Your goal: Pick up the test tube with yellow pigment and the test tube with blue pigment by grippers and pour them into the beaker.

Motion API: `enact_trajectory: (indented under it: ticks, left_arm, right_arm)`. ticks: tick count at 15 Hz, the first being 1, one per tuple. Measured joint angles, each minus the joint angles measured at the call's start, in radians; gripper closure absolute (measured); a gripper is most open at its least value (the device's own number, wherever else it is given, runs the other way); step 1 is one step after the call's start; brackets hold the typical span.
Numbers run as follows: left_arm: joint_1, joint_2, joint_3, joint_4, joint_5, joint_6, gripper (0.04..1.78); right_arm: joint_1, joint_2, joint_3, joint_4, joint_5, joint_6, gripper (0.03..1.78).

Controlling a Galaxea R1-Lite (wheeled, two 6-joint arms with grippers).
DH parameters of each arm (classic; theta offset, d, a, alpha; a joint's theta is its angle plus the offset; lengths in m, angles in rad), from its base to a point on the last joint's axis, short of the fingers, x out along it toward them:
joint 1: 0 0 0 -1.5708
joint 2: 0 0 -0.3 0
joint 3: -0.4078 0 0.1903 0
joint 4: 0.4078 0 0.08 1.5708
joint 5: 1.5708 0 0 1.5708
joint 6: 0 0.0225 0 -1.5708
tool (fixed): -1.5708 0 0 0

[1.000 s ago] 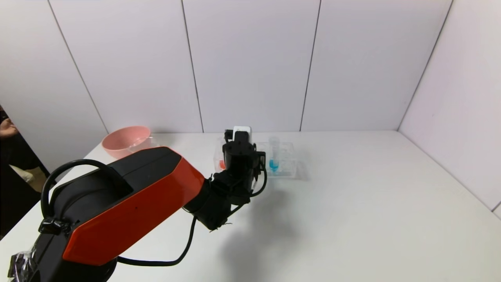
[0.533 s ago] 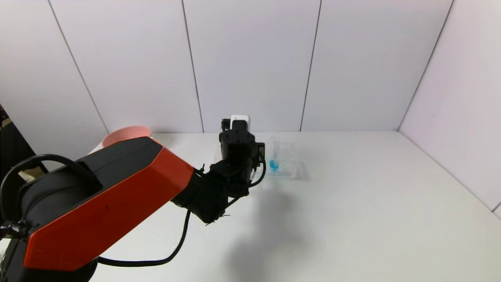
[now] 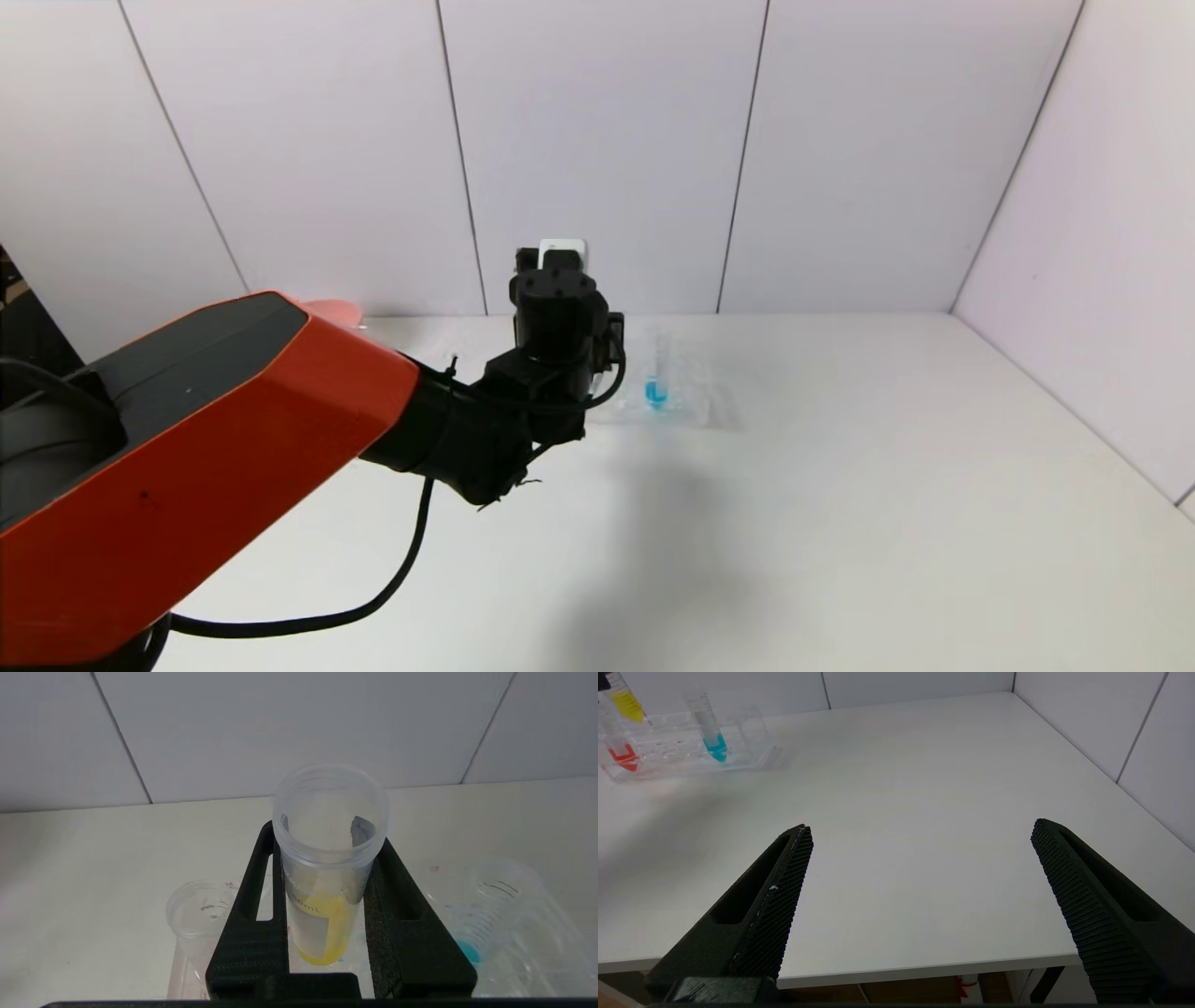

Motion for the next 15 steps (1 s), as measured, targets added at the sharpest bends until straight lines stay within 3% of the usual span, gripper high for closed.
enact_trajectory:
  ticks: [11,15]
  left_arm:
    - [0.001,-0.164,-0.013,0.175,-0.006,-0.001,1.35]
    - [0.06,-0.284,-0.004,0.302,-0.063,0.0,1.35]
  right_arm:
    - [0.0,0.0,0.0,0.0,0.0,0.0,0.1]
    - [0.0,0.0,0.0,0.0,0.0,0.0,0.1]
